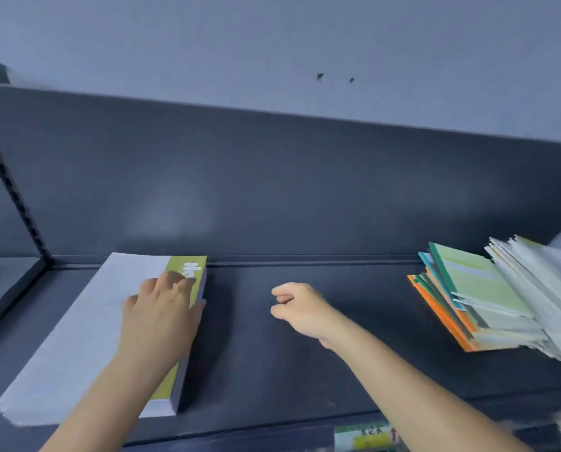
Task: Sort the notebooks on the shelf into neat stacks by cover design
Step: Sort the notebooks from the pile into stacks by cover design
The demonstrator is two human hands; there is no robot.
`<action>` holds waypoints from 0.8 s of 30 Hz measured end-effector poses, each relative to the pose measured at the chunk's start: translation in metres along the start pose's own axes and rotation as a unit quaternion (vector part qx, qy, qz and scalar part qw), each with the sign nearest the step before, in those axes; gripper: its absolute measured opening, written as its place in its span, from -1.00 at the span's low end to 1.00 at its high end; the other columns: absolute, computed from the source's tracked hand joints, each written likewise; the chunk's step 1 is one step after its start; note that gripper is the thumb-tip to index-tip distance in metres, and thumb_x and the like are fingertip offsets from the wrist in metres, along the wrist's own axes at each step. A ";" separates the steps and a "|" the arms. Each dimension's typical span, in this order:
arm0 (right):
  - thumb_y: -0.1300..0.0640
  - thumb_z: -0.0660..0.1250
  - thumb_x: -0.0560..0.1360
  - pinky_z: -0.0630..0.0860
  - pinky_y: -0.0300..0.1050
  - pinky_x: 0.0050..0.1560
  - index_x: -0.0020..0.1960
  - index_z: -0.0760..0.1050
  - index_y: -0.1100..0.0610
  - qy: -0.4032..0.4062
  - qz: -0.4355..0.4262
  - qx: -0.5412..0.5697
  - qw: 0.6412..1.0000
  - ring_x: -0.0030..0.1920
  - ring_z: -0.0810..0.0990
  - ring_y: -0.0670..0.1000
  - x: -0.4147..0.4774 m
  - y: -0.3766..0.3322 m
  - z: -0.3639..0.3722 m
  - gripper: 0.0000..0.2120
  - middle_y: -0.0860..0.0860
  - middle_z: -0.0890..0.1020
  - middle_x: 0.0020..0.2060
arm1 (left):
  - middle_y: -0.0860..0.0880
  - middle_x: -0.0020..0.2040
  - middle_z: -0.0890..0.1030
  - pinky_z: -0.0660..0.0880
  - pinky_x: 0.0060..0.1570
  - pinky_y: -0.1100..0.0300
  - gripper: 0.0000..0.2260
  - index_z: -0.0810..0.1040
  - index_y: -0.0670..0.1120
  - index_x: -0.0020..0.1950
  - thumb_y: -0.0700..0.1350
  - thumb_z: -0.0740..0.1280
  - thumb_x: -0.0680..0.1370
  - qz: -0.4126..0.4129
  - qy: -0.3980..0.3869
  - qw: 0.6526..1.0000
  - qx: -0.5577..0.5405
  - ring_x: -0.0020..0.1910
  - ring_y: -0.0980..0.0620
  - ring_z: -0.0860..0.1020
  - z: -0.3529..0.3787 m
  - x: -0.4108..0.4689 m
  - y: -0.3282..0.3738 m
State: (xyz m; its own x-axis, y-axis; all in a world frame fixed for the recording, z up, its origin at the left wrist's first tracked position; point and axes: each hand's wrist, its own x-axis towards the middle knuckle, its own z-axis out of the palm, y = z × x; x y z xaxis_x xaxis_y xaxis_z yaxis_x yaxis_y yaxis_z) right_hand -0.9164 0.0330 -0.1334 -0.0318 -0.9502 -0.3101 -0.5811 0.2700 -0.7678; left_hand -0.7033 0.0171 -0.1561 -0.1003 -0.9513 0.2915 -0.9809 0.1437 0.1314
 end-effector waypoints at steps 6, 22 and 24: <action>0.11 0.24 0.54 0.35 -0.21 0.16 0.37 0.39 0.05 0.147 -0.045 -0.110 0.982 0.26 0.43 -0.05 -0.043 0.069 -0.113 -0.60 -0.05 0.44 0.26 | 0.04 0.18 0.56 0.45 0.15 0.14 -0.67 0.52 0.00 0.31 0.04 0.29 0.57 0.117 -0.092 0.971 -0.188 0.19 0.03 0.52 0.024 -0.008 0.135; -0.09 0.20 0.51 0.44 0.04 0.17 0.26 0.37 0.10 0.217 0.060 -0.043 0.973 0.19 0.47 0.10 -0.081 0.199 -0.284 -0.59 0.04 0.49 0.19 | -0.07 0.08 0.61 0.52 0.18 -0.06 -0.66 0.54 -0.04 -0.01 0.19 0.14 0.60 -0.142 -0.302 0.769 -0.546 0.09 -0.07 0.55 0.041 0.010 0.391; -0.10 0.21 0.47 0.51 0.04 0.08 0.15 0.42 0.07 0.194 0.056 -0.037 0.979 0.05 0.51 0.07 -0.077 0.199 -0.288 -0.66 0.02 0.54 0.07 | -0.06 0.04 0.65 0.56 0.12 -0.06 -0.65 0.55 -0.11 0.06 0.15 0.17 0.61 -0.162 -0.337 0.738 -0.561 0.06 -0.05 0.59 0.037 0.016 0.400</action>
State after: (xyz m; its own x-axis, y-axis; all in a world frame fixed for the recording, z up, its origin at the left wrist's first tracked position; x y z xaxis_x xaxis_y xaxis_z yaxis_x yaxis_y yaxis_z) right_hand -1.2633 0.1152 -0.1007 -0.3969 -0.9068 -0.1425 -0.6137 0.3776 -0.6934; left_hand -1.1032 0.0496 -0.1339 -0.3222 -0.8503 -0.4161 -0.2528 -0.3463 0.9034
